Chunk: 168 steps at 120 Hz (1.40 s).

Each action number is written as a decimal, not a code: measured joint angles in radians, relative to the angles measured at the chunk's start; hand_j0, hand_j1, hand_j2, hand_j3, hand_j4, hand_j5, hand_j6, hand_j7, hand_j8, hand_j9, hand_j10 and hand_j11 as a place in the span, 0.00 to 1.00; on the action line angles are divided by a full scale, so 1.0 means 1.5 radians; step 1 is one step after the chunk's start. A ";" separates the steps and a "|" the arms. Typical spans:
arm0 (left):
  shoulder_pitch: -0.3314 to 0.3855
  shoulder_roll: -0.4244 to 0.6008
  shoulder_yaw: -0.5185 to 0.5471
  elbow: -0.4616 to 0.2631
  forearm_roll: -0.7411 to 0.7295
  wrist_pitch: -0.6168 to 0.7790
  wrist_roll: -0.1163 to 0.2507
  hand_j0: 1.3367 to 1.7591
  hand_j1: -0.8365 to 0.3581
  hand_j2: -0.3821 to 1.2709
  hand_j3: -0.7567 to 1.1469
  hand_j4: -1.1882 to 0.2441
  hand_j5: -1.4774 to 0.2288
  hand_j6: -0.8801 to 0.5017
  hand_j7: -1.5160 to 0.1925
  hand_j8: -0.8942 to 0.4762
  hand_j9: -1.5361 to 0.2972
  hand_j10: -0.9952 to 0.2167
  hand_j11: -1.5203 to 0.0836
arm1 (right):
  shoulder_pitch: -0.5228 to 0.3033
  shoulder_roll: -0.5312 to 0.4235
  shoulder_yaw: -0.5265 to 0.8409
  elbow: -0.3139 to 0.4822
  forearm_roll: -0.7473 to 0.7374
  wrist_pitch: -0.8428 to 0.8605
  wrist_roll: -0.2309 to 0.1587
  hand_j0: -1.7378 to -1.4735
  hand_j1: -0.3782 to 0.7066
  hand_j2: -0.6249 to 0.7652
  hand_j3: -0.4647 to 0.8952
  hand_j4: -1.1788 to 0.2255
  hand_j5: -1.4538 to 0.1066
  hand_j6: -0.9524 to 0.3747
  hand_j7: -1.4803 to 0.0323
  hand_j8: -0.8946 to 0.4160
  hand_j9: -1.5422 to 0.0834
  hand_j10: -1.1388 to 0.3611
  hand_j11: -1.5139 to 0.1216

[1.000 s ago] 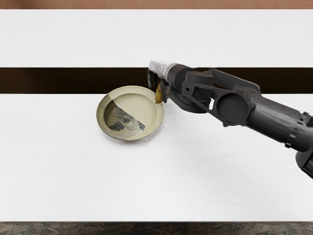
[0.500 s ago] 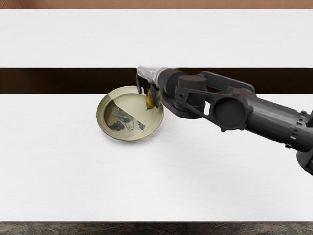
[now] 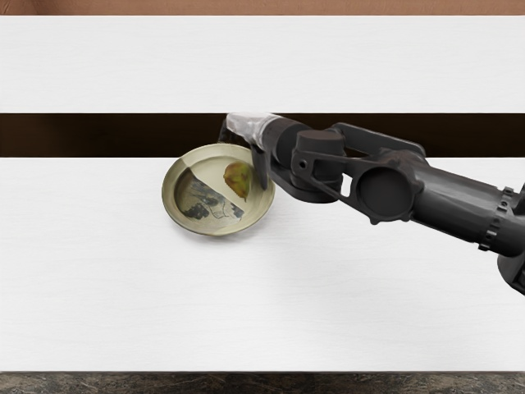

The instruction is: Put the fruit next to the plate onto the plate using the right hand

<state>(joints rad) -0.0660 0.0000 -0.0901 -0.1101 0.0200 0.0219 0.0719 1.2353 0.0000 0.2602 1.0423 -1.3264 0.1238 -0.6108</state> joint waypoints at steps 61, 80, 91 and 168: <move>0.000 0.000 0.000 0.000 0.000 0.000 0.000 0.76 0.97 0.23 0.40 0.81 0.85 0.62 0.87 0.64 0.82 0.80 0.93 | 0.001 -0.028 0.088 0.058 0.200 0.143 0.000 0.30 0.04 0.46 0.34 0.82 0.91 0.70 0.96 0.67 0.93 0.75 0.91; 0.000 0.000 0.000 0.000 0.000 0.000 0.000 0.76 0.97 0.23 0.40 0.81 0.85 0.62 0.87 0.64 0.82 0.80 0.93 | -0.006 -0.139 0.162 0.107 0.286 0.248 0.002 0.30 0.03 0.45 0.34 0.83 0.92 0.71 0.97 0.68 0.94 0.75 0.92; 0.000 0.000 0.000 0.000 0.000 0.000 0.000 0.76 0.97 0.23 0.40 0.81 0.85 0.62 0.87 0.64 0.82 0.80 0.93 | -0.010 -0.212 0.183 0.114 0.326 0.293 0.027 0.30 0.03 0.45 0.34 0.83 0.93 0.71 0.97 0.68 0.94 0.76 0.92; 0.000 0.000 0.000 0.000 0.000 -0.001 0.000 0.76 0.97 0.23 0.40 0.81 0.85 0.62 0.87 0.64 0.82 0.80 0.93 | -0.054 -0.423 0.196 0.119 0.434 0.325 0.132 0.30 0.03 0.45 0.34 0.84 0.93 0.72 0.98 0.68 0.95 0.76 0.93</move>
